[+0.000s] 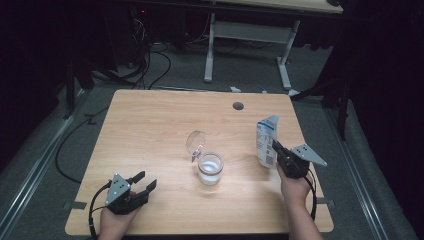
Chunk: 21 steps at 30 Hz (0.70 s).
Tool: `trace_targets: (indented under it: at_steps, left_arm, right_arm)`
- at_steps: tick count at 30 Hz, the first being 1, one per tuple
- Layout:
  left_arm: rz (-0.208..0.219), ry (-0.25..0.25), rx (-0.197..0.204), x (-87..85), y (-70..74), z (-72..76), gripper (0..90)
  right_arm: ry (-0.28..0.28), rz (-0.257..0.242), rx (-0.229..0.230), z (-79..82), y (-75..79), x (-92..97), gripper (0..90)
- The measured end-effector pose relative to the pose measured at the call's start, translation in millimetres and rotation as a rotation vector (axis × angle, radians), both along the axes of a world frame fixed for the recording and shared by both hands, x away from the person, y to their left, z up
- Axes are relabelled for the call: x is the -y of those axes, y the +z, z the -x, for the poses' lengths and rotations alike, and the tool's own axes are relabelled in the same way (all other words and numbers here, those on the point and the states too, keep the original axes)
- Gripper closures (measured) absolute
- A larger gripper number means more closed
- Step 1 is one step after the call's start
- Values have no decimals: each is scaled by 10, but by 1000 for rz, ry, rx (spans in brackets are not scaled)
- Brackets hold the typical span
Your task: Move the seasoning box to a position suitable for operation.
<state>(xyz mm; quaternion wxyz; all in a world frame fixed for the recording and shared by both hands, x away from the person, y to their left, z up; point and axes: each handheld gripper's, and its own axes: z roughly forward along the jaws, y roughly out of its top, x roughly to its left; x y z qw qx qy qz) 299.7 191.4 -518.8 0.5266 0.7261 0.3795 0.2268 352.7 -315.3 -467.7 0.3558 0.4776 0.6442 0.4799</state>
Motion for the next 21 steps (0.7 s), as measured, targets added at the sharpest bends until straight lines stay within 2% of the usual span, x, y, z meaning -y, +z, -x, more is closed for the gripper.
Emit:
trace_targets:
  at_steps: [8,10,15,21]
  left_arm:
    - [2,-6,1,43,4,9,454]
    - [-9,-11,6,54,9,20,453]
    - [-2,-5,-1,24,1,15,453]
    - [-4,-16,-4,41,19,47,451]
  right_arm:
    - [1,0,43,-26,-124,34,900]
    - [1,-10,51,12,-150,46,900]
    - [-14,-34,57,160,-243,85,896]
    - [-22,-29,68,290,-323,64,893]
